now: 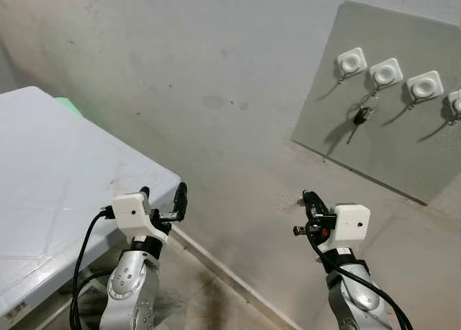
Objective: Hang keys on a hook
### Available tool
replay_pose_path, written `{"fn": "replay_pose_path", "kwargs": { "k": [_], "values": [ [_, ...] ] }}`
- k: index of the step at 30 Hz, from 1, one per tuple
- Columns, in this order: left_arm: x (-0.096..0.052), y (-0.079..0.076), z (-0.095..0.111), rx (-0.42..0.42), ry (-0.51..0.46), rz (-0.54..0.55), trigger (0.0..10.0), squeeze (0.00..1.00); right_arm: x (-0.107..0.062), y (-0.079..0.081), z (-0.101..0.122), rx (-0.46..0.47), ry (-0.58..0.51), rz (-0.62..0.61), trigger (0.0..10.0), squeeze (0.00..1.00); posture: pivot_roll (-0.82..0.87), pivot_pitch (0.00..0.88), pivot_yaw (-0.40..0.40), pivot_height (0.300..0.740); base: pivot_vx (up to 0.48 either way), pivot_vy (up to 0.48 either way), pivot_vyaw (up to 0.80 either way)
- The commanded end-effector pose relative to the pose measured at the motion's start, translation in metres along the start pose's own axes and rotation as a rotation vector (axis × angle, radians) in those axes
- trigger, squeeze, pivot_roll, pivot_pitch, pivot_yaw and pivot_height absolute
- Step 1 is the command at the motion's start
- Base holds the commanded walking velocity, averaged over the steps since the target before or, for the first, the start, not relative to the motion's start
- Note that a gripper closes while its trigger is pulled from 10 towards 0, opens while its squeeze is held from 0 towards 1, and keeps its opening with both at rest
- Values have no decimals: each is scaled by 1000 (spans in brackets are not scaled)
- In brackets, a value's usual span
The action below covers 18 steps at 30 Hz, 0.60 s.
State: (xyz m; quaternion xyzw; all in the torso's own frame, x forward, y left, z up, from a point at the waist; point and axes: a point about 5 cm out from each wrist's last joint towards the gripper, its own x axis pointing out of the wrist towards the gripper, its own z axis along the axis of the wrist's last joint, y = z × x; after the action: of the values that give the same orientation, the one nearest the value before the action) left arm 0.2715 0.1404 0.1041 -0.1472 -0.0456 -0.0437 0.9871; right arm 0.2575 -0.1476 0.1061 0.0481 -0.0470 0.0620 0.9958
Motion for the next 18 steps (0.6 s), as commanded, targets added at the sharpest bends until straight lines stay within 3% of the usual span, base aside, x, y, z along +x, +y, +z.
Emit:
{"fn": "replay_pose_path", "kwargs": {
  "k": [1,18],
  "values": [
    [0,-5,4,0,-17,-17,10000,0,1,-3,1,-3,1,-9,10000,0,33,0,-80,740,0,0,-725],
    [1,-10,3,54,-17,-59,10000,0,1,-2,0,-7,9,-7,10000,0,29,0,-77,740,0,0,-727]
  ]
}}
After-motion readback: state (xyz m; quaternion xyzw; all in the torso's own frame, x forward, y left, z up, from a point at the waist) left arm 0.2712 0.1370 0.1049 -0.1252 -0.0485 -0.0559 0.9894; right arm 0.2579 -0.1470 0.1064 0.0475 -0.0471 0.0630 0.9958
